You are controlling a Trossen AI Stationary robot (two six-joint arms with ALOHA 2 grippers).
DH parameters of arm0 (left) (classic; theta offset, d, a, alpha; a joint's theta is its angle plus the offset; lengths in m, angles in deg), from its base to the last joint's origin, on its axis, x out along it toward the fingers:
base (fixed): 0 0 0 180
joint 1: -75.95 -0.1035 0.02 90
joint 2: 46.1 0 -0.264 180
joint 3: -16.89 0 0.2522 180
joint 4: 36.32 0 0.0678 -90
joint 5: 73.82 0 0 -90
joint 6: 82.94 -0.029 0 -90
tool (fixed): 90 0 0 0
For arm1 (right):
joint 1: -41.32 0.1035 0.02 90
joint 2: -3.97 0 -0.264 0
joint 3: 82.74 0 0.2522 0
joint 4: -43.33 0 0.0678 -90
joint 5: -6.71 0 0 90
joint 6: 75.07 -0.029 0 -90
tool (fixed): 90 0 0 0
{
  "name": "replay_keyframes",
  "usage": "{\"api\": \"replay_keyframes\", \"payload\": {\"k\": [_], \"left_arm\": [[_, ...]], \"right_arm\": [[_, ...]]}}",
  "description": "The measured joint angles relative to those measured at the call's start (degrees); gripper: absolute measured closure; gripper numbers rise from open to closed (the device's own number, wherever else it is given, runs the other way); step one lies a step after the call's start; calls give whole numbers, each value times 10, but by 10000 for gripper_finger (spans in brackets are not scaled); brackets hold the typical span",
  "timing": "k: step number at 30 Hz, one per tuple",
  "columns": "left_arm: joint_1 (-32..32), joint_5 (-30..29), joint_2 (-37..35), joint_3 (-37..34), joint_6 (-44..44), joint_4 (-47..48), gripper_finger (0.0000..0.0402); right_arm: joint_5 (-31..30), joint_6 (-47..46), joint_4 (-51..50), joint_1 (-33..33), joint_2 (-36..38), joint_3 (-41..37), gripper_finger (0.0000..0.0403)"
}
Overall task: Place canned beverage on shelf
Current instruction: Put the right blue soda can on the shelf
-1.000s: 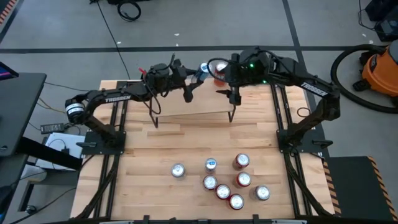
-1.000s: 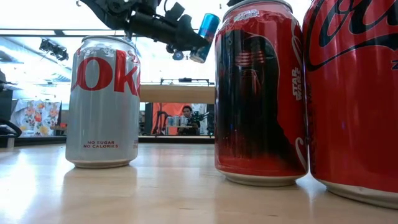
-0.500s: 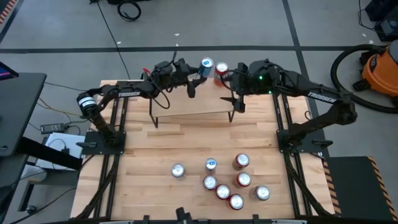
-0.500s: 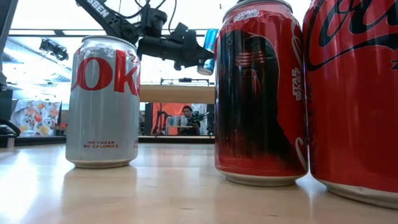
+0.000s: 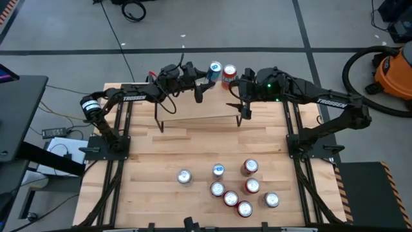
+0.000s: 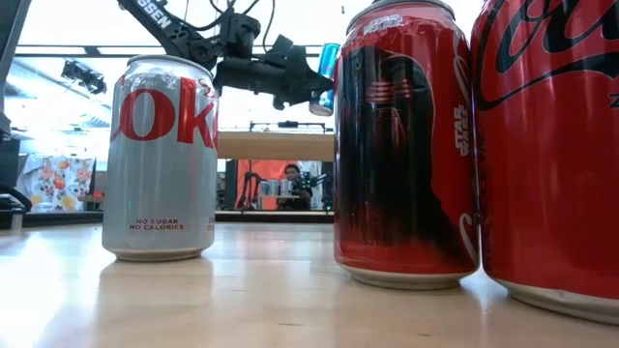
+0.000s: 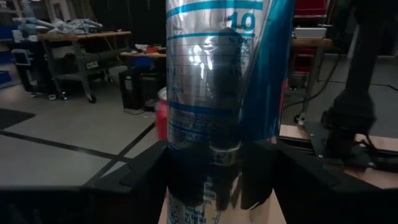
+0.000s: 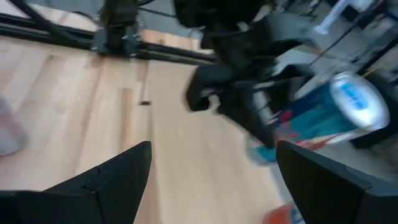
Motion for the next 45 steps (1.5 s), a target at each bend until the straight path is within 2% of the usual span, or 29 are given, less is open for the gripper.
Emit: {"api": "replay_keyframes", "payload": {"k": [4,8,12,19,24,38,45], "left_arm": [[8,5,0,0,-2,-17,157],[10,5,0,0,-2,-51,157],[7,5,-1,0,-1,-69,157],[2,5,-1,0,-1,-73,157],[2,19,-1,0,9,-74,157],[2,20,-1,0,14,-78,156],[2,20,-1,0,22,-79,156]], "right_arm": [[-16,19,25,-25,1,0,49],[19,5,73,-69,-10,0,48],[28,-13,128,-108,-19,0,48],[120,-40,167,-155,-52,0,48],[135,-36,201,-169,-82,0,48],[255,-78,303,-212,-121,0,48],[264,-84,350,-210,-154,0,49]]}}
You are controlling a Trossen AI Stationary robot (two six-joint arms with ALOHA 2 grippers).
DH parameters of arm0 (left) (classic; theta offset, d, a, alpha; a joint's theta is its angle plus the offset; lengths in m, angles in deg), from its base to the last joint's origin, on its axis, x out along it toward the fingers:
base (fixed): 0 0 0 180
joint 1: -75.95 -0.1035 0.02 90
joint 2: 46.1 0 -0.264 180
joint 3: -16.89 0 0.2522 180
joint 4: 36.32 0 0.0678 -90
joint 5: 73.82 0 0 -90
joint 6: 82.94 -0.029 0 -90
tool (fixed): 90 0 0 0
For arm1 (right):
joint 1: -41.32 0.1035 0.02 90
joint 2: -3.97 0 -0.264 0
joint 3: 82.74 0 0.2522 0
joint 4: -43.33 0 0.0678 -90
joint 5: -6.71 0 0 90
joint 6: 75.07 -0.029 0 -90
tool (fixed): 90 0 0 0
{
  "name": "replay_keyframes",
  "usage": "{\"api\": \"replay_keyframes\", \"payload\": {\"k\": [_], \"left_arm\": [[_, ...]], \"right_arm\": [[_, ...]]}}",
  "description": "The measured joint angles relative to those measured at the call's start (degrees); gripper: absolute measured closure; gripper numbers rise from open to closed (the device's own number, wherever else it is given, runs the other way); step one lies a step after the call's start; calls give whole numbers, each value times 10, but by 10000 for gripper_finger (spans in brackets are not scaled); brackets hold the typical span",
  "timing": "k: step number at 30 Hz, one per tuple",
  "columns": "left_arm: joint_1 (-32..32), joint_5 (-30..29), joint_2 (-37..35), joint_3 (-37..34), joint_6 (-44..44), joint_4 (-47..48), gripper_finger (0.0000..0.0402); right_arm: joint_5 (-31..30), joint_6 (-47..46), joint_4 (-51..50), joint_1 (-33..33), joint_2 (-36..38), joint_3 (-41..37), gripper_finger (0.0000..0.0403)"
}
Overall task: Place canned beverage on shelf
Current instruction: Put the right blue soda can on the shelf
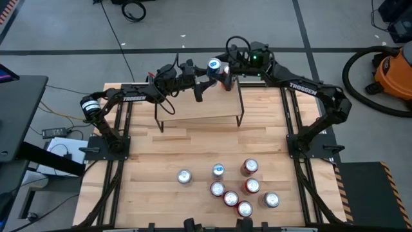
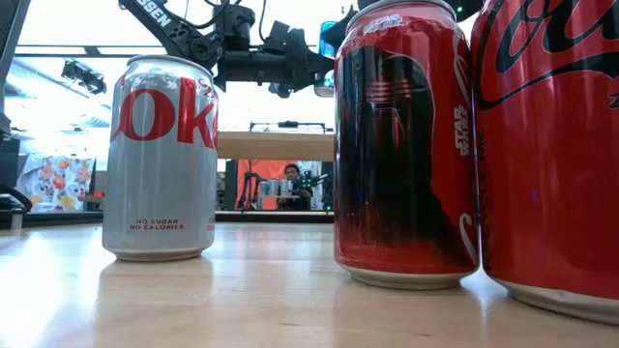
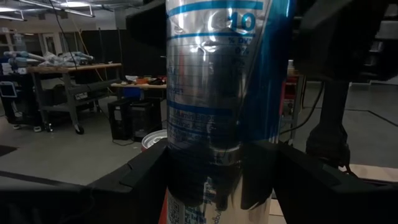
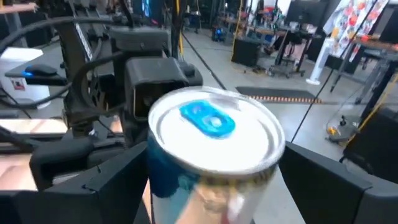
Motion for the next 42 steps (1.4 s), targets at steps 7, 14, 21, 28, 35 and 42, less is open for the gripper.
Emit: {"api": "replay_keyframes", "payload": {"k": [7,14,21,28,35,42], "left_arm": [[0,-7,0,0,0,0,156],[0,-13,0,0,1,0,156],[0,-12,0,0,-1,-1,156],[0,-13,-2,0,-10,5,126],[0,-35,-41,1,-50,77,37],[7,-71,-109,1,-86,200,13]], "right_arm": [[-17,0,16,8,0,0,69],[-32,-3,14,9,0,0,122],[-32,-13,12,9,1,0,151],[-34,-11,5,9,1,0,140],[-36,-8,-1,9,0,0,140],[-44,3,3,9,1,0,139]]}}
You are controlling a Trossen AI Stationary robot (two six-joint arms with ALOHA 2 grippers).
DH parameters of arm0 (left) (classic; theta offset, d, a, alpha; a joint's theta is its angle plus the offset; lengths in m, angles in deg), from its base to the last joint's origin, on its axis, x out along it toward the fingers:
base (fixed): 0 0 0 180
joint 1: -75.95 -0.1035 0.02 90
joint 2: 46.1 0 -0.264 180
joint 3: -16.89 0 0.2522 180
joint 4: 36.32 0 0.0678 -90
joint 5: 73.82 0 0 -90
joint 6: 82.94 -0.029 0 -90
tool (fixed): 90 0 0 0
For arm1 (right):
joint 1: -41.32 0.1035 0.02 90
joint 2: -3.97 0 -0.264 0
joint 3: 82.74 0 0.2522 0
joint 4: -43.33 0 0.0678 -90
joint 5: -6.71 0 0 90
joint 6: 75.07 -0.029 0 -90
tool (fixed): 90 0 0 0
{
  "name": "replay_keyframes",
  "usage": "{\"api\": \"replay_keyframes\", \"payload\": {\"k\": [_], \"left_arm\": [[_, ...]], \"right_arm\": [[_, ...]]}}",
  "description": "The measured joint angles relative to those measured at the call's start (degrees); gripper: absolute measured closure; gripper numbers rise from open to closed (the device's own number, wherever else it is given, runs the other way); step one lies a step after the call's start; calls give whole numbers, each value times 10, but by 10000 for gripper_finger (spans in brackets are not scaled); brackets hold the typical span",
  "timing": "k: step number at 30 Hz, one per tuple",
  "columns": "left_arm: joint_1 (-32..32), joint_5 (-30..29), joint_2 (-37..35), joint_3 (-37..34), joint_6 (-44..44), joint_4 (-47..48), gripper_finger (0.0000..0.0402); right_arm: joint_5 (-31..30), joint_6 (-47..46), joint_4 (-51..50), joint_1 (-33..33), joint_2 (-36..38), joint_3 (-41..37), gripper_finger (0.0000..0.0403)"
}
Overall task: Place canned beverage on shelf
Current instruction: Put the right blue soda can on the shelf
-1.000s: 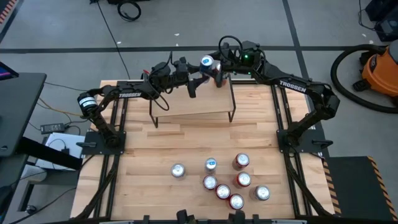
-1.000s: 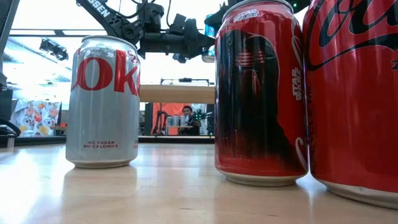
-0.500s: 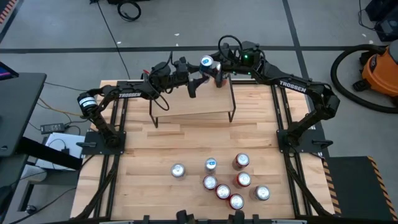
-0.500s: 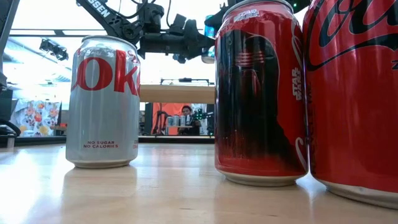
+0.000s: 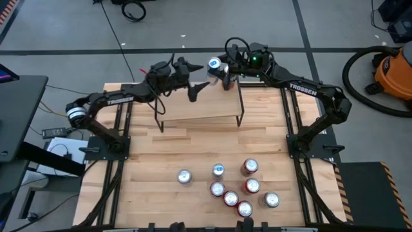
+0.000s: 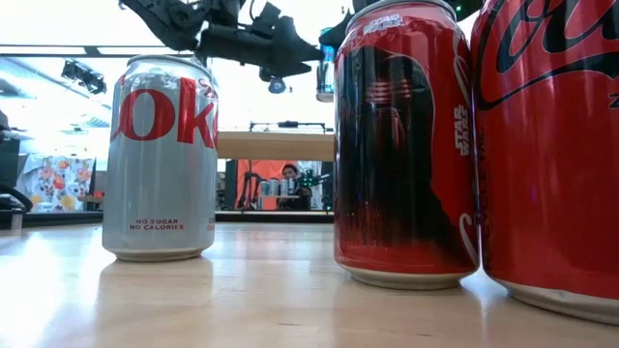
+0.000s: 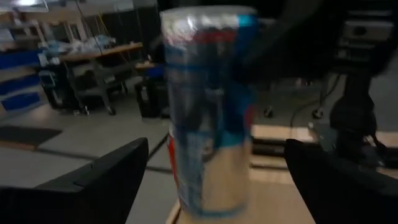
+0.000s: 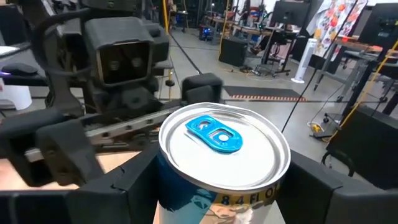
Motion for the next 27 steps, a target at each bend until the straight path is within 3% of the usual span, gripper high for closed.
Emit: {"api": "replay_keyframes", "payload": {"k": [7,15,27], "left_arm": [[22,-53,-60,0,-5,115,13],[111,-125,-80,-2,-54,174,12],[155,-165,-128,-186,-34,-33,12]], "right_arm": [[-20,-2,20,3,-10,1,139],[-69,0,61,23,-61,0,139],[-97,7,57,13,-86,1,139]]}}
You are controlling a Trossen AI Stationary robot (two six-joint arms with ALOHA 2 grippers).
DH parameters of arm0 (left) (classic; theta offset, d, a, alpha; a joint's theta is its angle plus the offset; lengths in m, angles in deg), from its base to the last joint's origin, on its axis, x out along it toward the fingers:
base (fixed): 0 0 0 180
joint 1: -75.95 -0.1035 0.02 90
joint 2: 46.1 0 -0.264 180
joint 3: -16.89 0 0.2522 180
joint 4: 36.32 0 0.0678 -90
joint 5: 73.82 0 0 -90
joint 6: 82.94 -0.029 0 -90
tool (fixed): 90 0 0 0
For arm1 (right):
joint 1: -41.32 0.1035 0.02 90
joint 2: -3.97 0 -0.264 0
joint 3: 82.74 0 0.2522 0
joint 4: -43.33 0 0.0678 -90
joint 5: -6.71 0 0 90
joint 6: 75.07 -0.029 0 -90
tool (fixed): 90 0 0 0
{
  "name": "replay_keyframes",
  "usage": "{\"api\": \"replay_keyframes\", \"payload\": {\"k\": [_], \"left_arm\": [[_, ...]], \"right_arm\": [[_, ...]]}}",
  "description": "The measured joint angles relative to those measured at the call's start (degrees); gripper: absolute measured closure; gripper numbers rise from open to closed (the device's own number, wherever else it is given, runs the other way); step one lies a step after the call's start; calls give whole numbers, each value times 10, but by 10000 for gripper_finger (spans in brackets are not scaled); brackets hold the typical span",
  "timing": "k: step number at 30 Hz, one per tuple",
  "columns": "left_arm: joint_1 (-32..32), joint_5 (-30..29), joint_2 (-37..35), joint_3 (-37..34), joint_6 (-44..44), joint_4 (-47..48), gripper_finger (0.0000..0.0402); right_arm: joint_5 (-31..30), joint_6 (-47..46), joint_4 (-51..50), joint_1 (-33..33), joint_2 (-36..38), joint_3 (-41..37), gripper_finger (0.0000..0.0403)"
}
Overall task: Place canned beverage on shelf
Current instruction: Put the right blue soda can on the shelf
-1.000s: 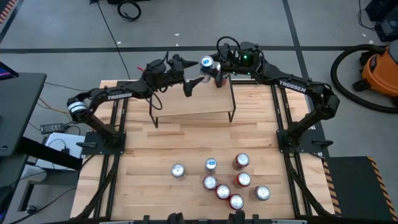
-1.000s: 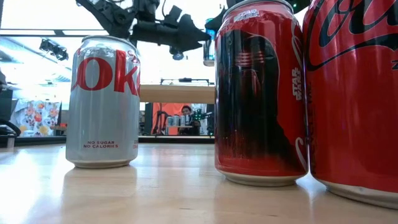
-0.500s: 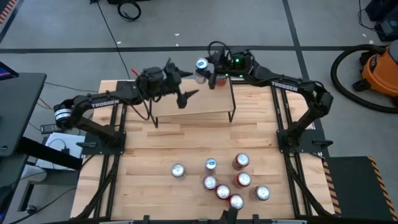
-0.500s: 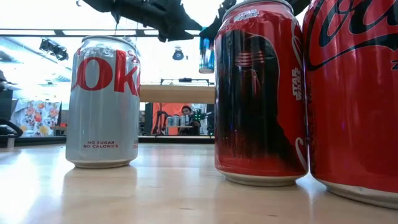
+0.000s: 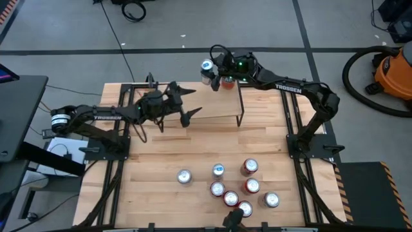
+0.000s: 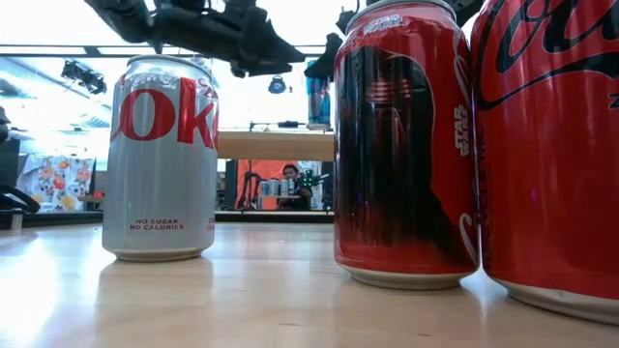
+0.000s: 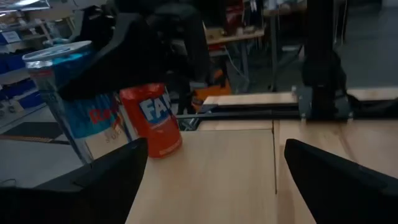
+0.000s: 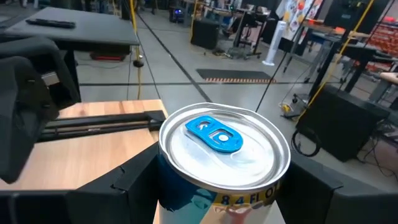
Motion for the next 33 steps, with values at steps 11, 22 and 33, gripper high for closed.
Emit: {"api": "replay_keyframes", "payload": {"k": [11,22,33], "left_arm": [[46,-45,-73,-84,45,-68,12],[-48,-25,-19,-53,61,-56,12],[-141,70,105,39,52,-26,12]], "right_arm": [[-12,15,-14,3,-27,0,139],[-7,21,-13,5,-23,0,139],[3,21,-18,5,-23,0,139]]}}
